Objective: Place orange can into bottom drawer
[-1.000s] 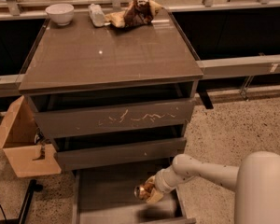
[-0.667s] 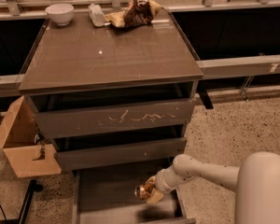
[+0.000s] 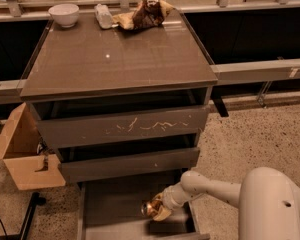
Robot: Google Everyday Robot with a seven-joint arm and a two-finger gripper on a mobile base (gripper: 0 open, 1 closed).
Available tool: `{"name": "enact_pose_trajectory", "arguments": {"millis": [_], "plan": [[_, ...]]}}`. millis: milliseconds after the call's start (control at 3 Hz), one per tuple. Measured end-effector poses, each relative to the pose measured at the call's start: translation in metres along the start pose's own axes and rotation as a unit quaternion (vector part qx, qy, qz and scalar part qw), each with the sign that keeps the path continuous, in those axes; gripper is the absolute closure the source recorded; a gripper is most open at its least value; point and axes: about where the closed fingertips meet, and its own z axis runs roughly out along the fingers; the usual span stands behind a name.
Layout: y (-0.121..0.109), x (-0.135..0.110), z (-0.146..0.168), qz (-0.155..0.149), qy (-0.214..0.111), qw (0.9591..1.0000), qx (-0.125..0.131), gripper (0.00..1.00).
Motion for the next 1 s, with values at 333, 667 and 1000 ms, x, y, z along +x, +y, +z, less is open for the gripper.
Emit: {"name": "enact_pose_trajectory", "arguments": {"millis": [333, 667, 1000], "plan": [[-0.007, 0.014, 0.028, -0.009, 0.001, 1.0000, 0.000, 1.00], [-0.012, 0.024, 0.048, -0.016, 0.018, 0.9997, -0.003, 1.00], [-0.012, 0.027, 0.058, -0.015, 0.041, 0.9990, -0.006, 1.00]]}}
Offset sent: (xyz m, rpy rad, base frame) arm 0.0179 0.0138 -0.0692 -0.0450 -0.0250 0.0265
